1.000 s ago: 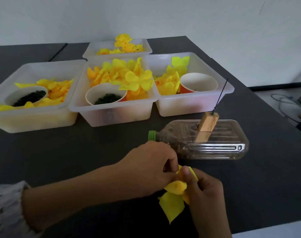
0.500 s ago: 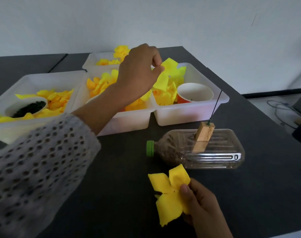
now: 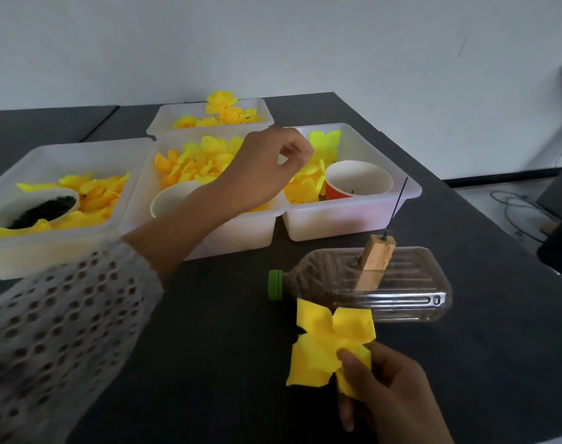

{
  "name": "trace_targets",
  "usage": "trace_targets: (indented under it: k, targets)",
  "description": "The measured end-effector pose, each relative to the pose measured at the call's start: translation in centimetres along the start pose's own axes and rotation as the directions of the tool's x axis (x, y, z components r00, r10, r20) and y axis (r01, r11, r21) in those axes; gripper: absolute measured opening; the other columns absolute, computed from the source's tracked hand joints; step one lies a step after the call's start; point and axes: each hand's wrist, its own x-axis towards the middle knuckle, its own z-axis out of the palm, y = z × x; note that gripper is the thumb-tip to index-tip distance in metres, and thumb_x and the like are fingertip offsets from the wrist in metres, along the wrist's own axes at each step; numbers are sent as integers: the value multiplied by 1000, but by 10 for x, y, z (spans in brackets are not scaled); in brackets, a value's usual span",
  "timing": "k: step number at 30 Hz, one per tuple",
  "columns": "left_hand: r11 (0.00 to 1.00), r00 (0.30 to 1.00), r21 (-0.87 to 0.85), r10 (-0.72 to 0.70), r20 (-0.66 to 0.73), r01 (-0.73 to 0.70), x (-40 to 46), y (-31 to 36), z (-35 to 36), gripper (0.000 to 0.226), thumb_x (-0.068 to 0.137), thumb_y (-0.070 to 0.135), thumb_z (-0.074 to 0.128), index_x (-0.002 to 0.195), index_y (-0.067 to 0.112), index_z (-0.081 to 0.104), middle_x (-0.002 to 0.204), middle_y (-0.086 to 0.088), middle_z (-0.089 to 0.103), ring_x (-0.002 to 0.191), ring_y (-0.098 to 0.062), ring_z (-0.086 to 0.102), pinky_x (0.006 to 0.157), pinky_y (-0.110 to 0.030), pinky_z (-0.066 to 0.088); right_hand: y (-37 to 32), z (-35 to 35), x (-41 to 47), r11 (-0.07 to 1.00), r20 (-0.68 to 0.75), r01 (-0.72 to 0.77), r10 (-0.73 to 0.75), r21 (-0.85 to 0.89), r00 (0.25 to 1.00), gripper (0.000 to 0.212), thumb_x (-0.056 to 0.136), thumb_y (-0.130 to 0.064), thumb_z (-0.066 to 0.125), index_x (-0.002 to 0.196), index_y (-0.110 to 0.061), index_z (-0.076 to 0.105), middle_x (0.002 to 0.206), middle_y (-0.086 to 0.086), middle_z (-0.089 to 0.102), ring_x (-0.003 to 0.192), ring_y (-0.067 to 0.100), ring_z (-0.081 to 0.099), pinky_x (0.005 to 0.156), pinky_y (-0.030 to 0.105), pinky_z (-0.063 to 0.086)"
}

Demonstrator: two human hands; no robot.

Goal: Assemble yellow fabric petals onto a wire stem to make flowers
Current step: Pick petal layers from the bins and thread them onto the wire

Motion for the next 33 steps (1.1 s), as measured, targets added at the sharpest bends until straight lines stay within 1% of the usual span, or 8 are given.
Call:
trace_targets:
  k: [5, 8, 15, 18, 21, 25, 27, 33]
  targets:
    - [988, 940, -133, 113, 321, -73, -67, 55, -27, 21, 93, 43, 55, 95, 29, 72, 98, 15, 68, 96, -1, 62, 75, -16, 47, 0, 11, 10, 963, -132, 190, -217, -193, 967, 18, 73, -38, 63, 68, -28, 77, 51, 9, 62, 45, 9, 53, 47, 24, 40]
    - [983, 813, 121, 45, 581, -141, -98, 66, -26, 33, 83, 67, 54, 99, 41, 66, 102, 23, 58, 98, 4, 55, 77, -20, 47, -1, 18, 14, 939, -136, 265, -298, -220, 945, 17, 78, -33, 63, 69, -32, 77, 60, 8, 68, 54, 7, 59, 50, 22, 47]
    - [989, 784, 148, -111, 611, 24, -114, 67, -17, 12, 86, 41, 67, 75, 40, 61, 91, 21, 61, 86, 7, 57, 68, -11, 44, -6, 29, 16, 887, -194, 386, -437, -253, 878, 47, 77, -52, 48, 40, -22, 48, 40, -4, 38, 39, 3, 35, 41, 12, 29]
    - [982, 835, 181, -145, 531, 55, -103, 64, -17, 17, 85, 39, 68, 70, 38, 59, 86, 19, 61, 81, 4, 58, 68, -15, 47, -4, 23, 15, 891, -170, 402, -439, -213, 882, 52, 87, -47, 55, 47, -14, 54, 44, 5, 43, 43, 2, 41, 43, 13, 34]
    - [981, 925, 168, -153, 348, 99, -77, 56, -19, 20, 82, 27, 71, 66, 31, 60, 79, 14, 62, 75, -2, 59, 69, -21, 46, -1, 12, 12, 915, -141, 349, -380, -202, 914, 55, 71, -50, 58, 60, 4, 56, 50, 11, 45, 49, 9, 43, 48, 21, 37]
    - [967, 986, 237, -123, 114, 93, -33, 37, -18, 16, 84, 22, 70, 71, 24, 62, 81, 10, 62, 74, -9, 59, 71, -24, 42, 5, 2, 6, 933, -180, 276, -320, -232, 930, 57, 69, -50, 53, 69, 5, 65, 58, 22, 53, 54, 15, 48, 54, 29, 40]
    - [945, 994, 308, -106, -17, 106, -12, 28, -12, 13, 87, 27, 67, 75, 27, 60, 86, 9, 57, 80, -14, 58, 73, -30, 45, 8, 1, 4, 948, -202, 233, -277, -219, 939, 52, 70, -49, 49, 71, -2, 69, 53, 10, 56, 50, 9, 50, 50, 22, 41]
    - [732, 988, 673, -5, -155, 109, 39, 11, 22, 16, 94, 25, 54, 97, 18, 68, 109, -6, 54, 103, -28, 56, 64, -34, 37, 13, 1, 3, 1000, 10, 14, -14, 10, 1000, 21, 82, -19, 59, 95, -4, 65, 53, 10, 50, 44, 19, 45, 48, 30, 34]
